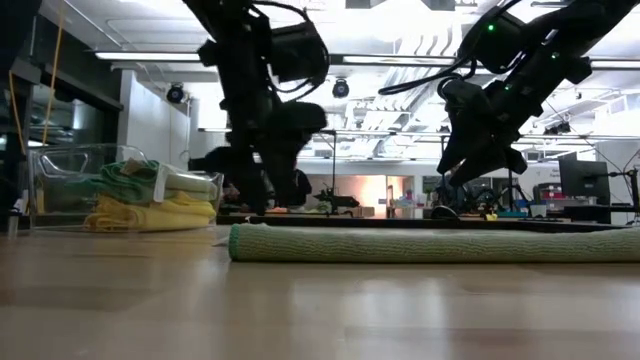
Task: Fold microfiber towels
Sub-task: Fold the green towel
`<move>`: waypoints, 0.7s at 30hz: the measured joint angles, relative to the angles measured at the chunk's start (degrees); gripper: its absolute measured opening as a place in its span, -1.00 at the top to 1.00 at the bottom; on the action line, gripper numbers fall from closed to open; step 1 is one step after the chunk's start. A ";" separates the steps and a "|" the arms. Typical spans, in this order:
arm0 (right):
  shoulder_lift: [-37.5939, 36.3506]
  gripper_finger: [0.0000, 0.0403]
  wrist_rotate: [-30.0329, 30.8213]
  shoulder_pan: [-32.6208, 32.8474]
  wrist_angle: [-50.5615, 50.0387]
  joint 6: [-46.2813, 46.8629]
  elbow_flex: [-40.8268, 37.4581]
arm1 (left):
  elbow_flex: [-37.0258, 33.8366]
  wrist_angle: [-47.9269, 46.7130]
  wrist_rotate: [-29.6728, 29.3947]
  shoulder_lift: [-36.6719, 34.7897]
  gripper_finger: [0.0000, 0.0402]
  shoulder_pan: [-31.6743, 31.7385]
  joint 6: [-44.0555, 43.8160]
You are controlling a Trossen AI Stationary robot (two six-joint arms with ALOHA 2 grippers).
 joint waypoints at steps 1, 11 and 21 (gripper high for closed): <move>0.00 0.18 0.02 0.00 0.01 0.02 0.00 | 0.10 0.61 0.27 0.37 -0.18 0.05 -1.66; 0.00 0.18 0.87 0.02 0.07 0.04 0.00 | 0.06 2.82 3.56 1.17 -0.18 0.04 -5.39; 0.00 0.18 0.91 0.01 0.07 -0.11 0.00 | 0.13 2.42 2.81 2.86 -0.18 0.44 -8.06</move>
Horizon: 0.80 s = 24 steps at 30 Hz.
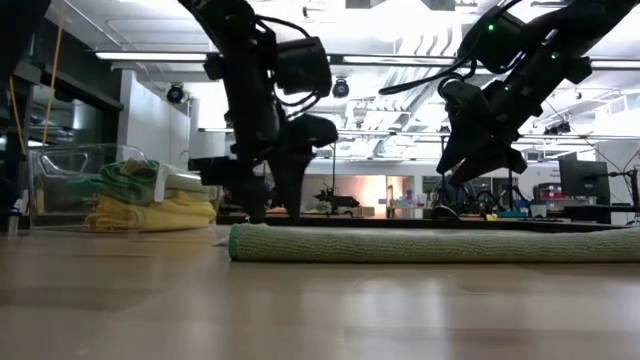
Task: Fold microfiber towels
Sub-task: Fold the green towel
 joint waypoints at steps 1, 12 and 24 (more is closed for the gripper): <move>0.00 0.18 0.00 0.01 0.03 0.00 0.00 | 0.01 -0.08 0.78 0.40 -0.18 0.02 -0.19; 0.00 0.18 2.62 -0.01 0.15 -0.04 0.00 | -0.07 0.02 1.43 1.23 -0.18 -0.32 -0.82; 0.00 0.18 4.15 -0.01 0.17 -0.31 0.00 | -0.07 -0.40 1.43 0.95 -0.18 -0.15 -0.82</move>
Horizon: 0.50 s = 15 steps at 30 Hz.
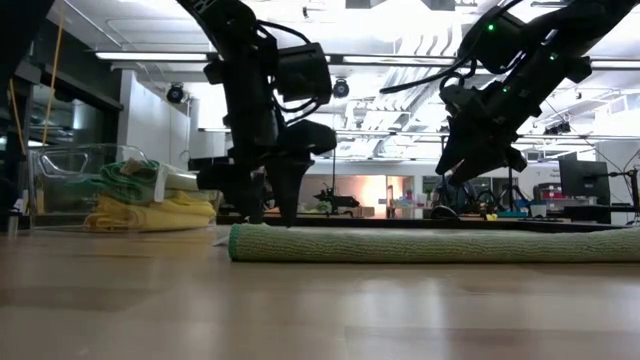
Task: Fold microfiber towels
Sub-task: Fold the green towel
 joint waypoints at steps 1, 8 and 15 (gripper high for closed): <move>0.02 0.18 0.06 0.00 0.00 -0.01 0.00 | 0.00 0.08 -0.02 -0.19 -0.18 0.00 0.00; 0.00 0.18 0.71 0.00 0.11 0.00 0.00 | 0.00 0.75 0.36 -1.13 -0.18 0.15 0.43; 0.02 0.18 0.75 0.02 0.22 0.28 0.00 | 0.02 1.84 1.18 -0.28 -0.18 -0.21 -0.04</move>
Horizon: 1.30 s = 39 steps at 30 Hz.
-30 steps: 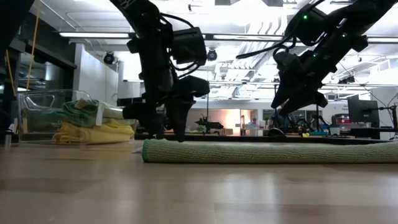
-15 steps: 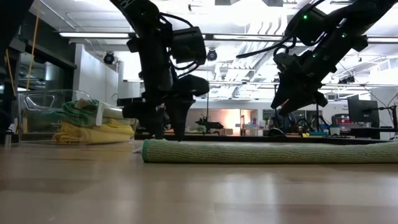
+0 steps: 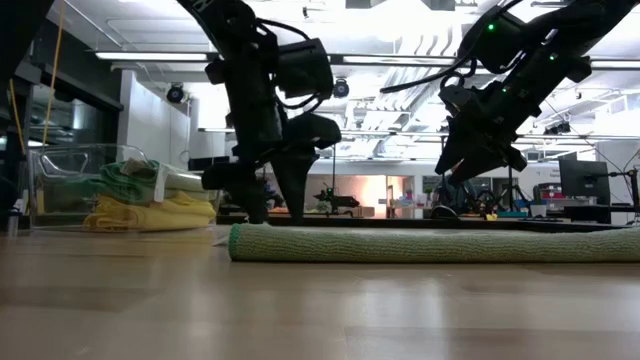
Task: Fold microfiber towels
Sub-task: Fold the green towel
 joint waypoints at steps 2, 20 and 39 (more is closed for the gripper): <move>-0.02 0.18 0.00 -0.01 0.00 -0.02 0.00 | 0.00 -0.04 0.36 -0.03 -0.18 -0.09 -0.03; -0.02 0.18 1.63 0.00 0.02 -0.03 0.00 | 0.00 -0.20 4.95 -0.46 -0.08 -0.11 0.05; -0.01 0.18 2.09 -0.02 0.04 -0.04 0.00 | 0.00 -0.22 -0.31 -0.46 0.81 0.01 2.13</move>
